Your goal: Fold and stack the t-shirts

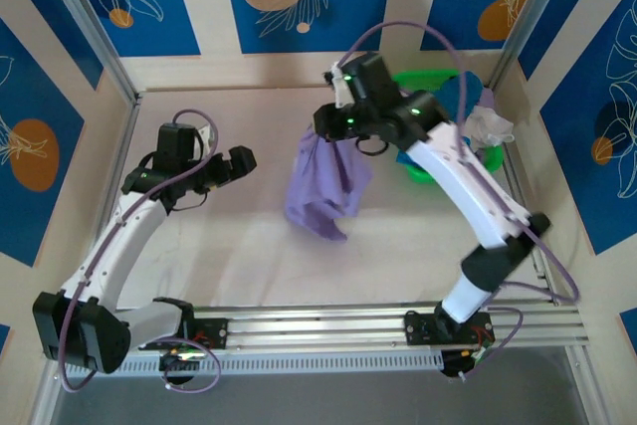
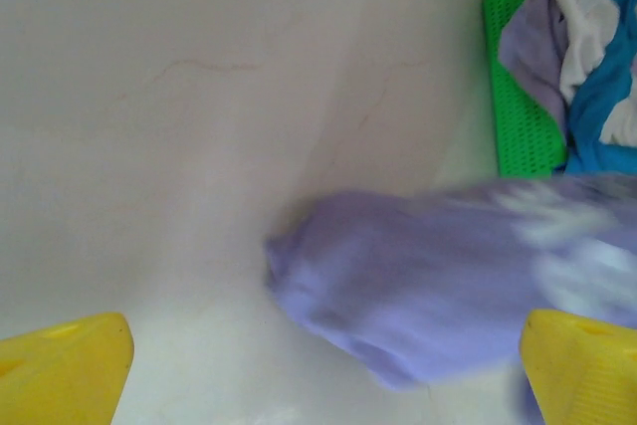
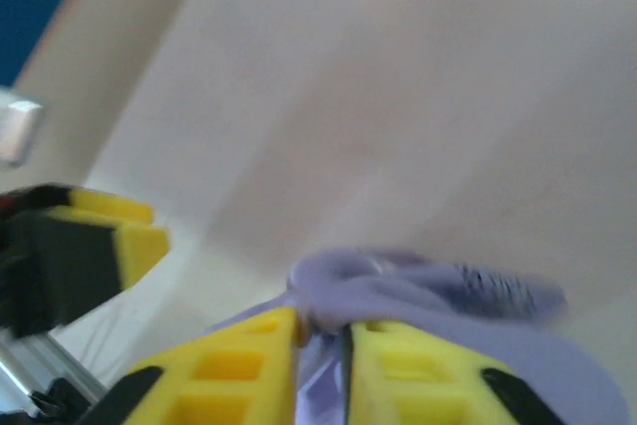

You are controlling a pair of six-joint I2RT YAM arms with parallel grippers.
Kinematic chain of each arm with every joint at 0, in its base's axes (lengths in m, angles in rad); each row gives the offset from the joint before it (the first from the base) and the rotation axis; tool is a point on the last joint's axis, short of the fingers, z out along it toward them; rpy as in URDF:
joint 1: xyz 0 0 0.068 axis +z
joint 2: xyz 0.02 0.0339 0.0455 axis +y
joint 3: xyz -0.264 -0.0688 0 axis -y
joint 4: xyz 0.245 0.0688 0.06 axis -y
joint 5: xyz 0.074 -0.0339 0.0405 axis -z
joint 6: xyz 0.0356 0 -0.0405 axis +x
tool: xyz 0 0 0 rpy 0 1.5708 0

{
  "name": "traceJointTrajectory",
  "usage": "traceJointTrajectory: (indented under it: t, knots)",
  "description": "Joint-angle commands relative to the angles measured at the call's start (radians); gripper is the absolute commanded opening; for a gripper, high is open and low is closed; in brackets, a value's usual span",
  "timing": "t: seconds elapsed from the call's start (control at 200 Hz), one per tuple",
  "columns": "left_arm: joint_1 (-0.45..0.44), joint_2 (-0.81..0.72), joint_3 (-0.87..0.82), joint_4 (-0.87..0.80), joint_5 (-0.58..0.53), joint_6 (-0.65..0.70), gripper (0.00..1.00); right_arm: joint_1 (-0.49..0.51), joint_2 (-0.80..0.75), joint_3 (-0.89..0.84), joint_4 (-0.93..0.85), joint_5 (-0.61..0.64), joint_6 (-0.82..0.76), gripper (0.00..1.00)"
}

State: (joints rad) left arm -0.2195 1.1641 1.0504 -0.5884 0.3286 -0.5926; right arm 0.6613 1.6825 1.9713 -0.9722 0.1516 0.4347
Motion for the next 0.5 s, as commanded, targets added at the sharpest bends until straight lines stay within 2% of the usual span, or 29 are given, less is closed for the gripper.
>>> traceJointTrajectory:
  t: [0.0, 0.115, 0.2, 0.36, 0.425, 0.495]
  knots:
    - [0.006, -0.028, -0.052, -0.041, 0.041, 0.006, 0.99, -0.07, 0.081, 0.033, -0.065, -0.088, 0.101, 0.45]
    - [-0.021, -0.04, -0.106, -0.003, 0.034, -0.027, 0.98, -0.13, 0.096, 0.033, -0.107, -0.102, 0.089, 0.5]
    - [-0.085, -0.014, -0.109, 0.008, -0.004, -0.036, 0.97, -0.165, 0.046, -0.045, -0.111, -0.101, 0.081, 0.51]
    - [-0.251, 0.122, -0.079, 0.064, -0.069, -0.063, 0.91, -0.22, -0.097, -0.334, -0.05, -0.148, 0.099, 0.52]
    - [-0.303, 0.19, -0.061, 0.094, -0.08, -0.076, 0.86, -0.237, -0.161, -0.465, 0.004, -0.174, 0.116, 0.52]
    - [-0.347, 0.26, -0.027, 0.098, -0.121, -0.074, 0.86, -0.256, -0.21, -0.558, 0.028, -0.183, 0.127, 0.52]
